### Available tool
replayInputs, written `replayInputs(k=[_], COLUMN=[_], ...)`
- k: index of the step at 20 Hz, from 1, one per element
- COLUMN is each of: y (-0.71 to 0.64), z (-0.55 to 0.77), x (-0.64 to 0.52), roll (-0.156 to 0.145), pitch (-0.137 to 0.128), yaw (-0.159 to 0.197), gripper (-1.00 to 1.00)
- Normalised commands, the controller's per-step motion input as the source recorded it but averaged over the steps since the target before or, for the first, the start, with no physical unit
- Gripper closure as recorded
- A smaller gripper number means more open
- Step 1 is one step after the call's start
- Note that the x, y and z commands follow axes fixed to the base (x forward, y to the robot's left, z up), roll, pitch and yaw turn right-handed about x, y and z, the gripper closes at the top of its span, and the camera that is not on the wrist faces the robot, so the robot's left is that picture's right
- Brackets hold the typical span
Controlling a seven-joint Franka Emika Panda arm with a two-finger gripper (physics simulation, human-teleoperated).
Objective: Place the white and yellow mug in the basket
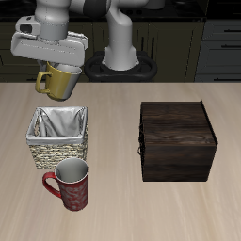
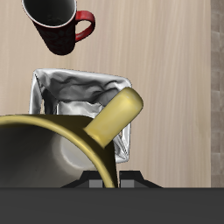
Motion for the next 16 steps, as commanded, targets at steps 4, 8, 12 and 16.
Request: replayInputs(k=[4,8,12,16], y=[-0.1,-0.06,-0.07,-0.04], z=[-0.04,-0.08,-0.16,-0.13], x=[0.23,0.17,0.1,0.04], roll=[-0.022,-0.03,-0.02,-0.014], pitch=[0.008,0.015,0.021,0.011], yaw=[-0.026,-0.021,-0.003,0.002], gripper=[1.0,1.0,1.0,1.0])
